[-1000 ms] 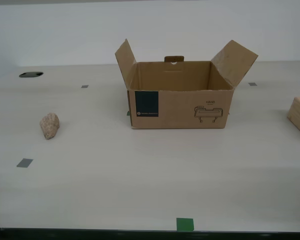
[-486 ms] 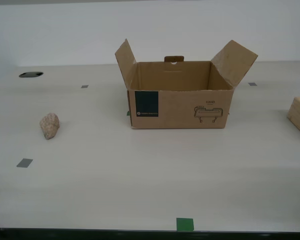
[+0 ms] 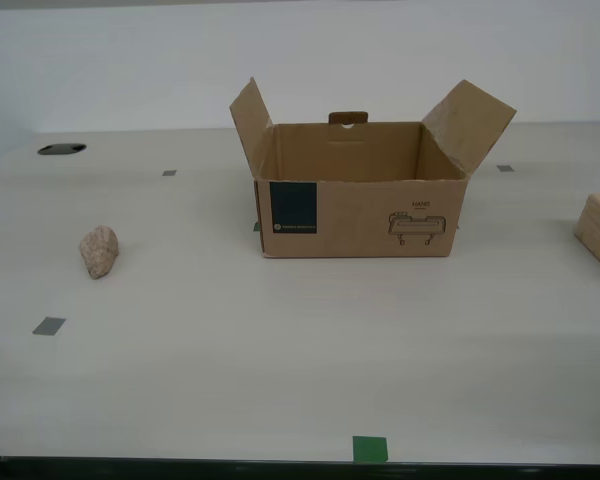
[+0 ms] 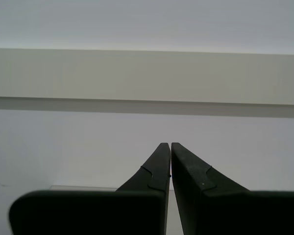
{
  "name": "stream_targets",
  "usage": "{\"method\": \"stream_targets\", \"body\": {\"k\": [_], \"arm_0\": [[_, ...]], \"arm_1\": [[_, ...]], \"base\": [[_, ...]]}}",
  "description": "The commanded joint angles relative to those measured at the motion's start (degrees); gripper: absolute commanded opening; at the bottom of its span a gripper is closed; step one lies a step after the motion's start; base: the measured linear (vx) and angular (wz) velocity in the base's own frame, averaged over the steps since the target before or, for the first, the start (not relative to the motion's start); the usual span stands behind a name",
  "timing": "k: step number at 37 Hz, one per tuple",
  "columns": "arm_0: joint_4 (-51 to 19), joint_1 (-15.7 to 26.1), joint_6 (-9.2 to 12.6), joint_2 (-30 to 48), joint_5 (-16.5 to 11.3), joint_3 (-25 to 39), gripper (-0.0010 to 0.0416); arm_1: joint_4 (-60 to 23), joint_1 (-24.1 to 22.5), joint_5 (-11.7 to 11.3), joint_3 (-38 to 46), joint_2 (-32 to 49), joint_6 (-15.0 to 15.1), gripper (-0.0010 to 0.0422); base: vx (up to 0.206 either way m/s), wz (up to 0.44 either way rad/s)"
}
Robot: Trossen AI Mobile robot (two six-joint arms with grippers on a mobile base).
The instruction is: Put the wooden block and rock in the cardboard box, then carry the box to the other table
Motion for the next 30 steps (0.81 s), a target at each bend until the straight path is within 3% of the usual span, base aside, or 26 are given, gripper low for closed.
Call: {"method": "stream_targets", "body": {"k": [1, 30], "arm_0": [[0.13, -0.02, 0.07, -0.02, 0.04, 0.04, 0.0000], [0.13, -0.02, 0.07, -0.02, 0.04, 0.04, 0.0000]], "arm_1": [[0.33, -0.02, 0.02, 0.04, -0.02, 0.09, 0.0000], [0.55, -0.02, 0.02, 0.13, -0.02, 0.83, 0.0000]], "base": [[0.000, 0.000], [0.000, 0.000]]}}
